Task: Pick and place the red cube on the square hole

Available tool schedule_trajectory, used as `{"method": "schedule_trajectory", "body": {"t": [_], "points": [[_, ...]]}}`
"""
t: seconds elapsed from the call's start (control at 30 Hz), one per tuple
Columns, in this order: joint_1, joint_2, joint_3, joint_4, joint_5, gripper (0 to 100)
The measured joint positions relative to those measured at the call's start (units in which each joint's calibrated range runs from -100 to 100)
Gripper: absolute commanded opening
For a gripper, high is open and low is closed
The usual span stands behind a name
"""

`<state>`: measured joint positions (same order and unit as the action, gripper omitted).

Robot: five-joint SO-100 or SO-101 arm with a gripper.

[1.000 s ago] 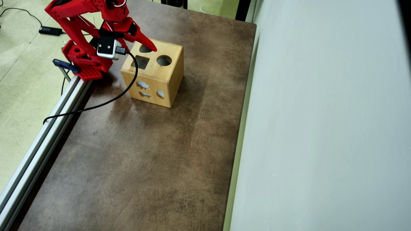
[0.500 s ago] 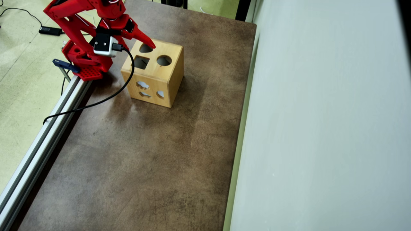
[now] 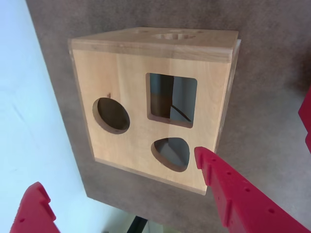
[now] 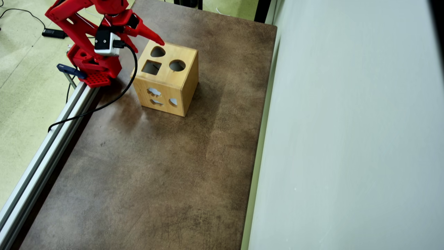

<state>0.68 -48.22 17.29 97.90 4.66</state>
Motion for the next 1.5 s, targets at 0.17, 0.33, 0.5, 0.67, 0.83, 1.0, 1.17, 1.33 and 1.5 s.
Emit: {"method": "schedule_trajectory", "body": {"t": [0.17, 0.33, 0.5, 0.67, 0.83, 1.0, 1.17, 1.33, 1.5], "points": [[0.00, -5.68, 0.00, 0.00, 0.00, 45], [0.00, -12.03, 0.00, 0.00, 0.00, 45], [0.00, -18.81, -0.09, 0.00, 0.00, 45], [0.00, -23.81, -0.09, 0.00, 0.00, 45], [0.00, -27.80, -0.09, 0.00, 0.00, 45], [0.00, -33.22, -0.18, 0.00, 0.00, 45], [0.00, -39.49, -0.18, 0.00, 0.00, 45], [0.00, -43.22, -0.18, 0.00, 0.00, 45], [0.22, -45.85, -0.18, 0.00, 0.00, 45]]}}
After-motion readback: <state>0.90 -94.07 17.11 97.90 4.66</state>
